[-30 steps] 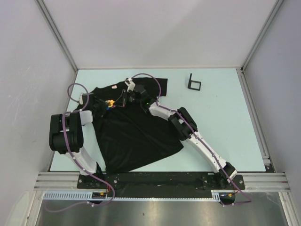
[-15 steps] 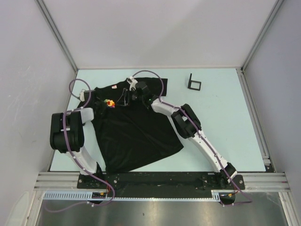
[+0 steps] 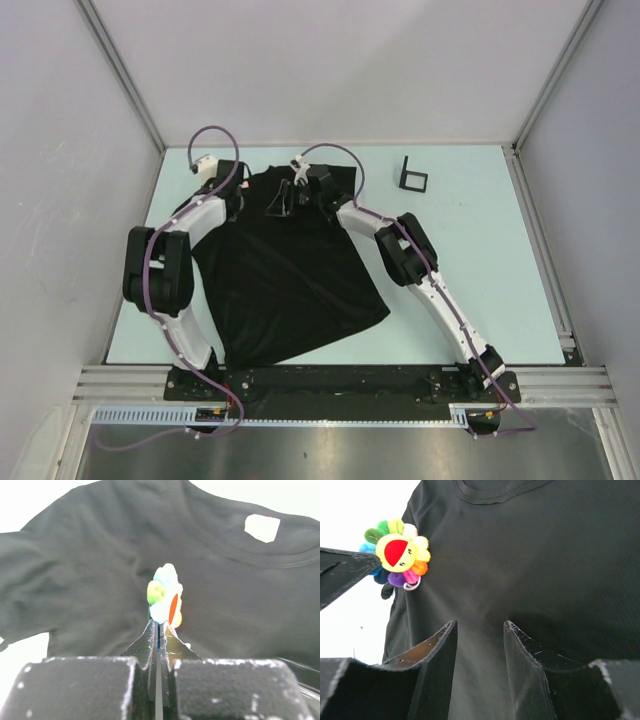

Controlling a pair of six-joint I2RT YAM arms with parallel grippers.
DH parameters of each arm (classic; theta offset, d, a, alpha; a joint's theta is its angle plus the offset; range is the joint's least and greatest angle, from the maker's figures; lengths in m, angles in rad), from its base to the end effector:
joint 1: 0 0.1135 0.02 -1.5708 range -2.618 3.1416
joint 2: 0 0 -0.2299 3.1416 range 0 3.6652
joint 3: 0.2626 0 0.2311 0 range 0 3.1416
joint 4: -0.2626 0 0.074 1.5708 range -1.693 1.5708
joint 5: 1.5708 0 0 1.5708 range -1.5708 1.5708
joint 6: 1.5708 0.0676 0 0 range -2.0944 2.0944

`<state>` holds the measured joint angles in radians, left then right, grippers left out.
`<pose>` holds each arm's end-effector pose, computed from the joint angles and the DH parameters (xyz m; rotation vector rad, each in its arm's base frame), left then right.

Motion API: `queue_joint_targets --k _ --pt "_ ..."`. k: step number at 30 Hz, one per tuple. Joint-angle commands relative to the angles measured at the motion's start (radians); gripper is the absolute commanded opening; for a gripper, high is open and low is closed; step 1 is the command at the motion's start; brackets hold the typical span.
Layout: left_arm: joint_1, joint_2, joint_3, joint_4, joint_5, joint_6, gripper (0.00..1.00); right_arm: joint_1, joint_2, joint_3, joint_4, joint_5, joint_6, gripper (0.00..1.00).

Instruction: Remove the brooch from the garment

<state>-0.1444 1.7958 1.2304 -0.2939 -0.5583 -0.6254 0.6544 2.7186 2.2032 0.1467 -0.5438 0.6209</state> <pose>0.3789 -0.0189 0.1692 -0.7761 2.1489 0.2866 0.4360 0.3786 0.1026 -0.4371 2.0957 1.3294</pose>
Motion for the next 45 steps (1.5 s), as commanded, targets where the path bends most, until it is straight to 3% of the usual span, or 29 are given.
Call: queue_joint_targets --k 1,9,18,23,28,30,34,41,45 --pt "-0.059 0.054 0.073 -0.125 -0.212 0.134 0.0 -0.002 -0.112 -0.04 0.034 -0.035 0.014 0.47" --pt "-0.181 0.168 0.162 -0.165 -0.321 0.263 0.0 -0.013 -0.123 -0.066 0.05 -0.045 0.037 0.47" --pt "-0.201 0.223 0.215 -0.228 -0.209 0.277 0.0 -0.036 -0.108 -0.071 0.056 -0.048 0.077 0.47" --pt "-0.201 0.238 0.224 -0.248 -0.155 0.279 0.07 -0.039 -0.099 -0.06 0.05 -0.047 0.079 0.47" --pt "-0.196 0.221 0.199 -0.231 -0.086 0.282 0.25 -0.038 -0.08 -0.022 0.034 -0.045 0.071 0.47" --pt "-0.193 0.197 0.175 -0.217 -0.063 0.279 0.38 -0.036 -0.06 0.002 0.024 -0.051 0.069 0.47" --pt "-0.167 0.094 0.104 -0.141 0.065 0.247 0.51 -0.016 -0.024 0.075 0.028 -0.067 0.046 0.48" --pt "-0.028 -0.134 -0.13 0.077 0.374 0.121 0.55 0.028 0.058 0.151 0.128 -0.091 0.092 0.54" --pt "0.066 -0.213 -0.252 0.192 0.451 0.018 0.54 0.042 0.108 0.217 0.14 -0.076 0.123 0.59"
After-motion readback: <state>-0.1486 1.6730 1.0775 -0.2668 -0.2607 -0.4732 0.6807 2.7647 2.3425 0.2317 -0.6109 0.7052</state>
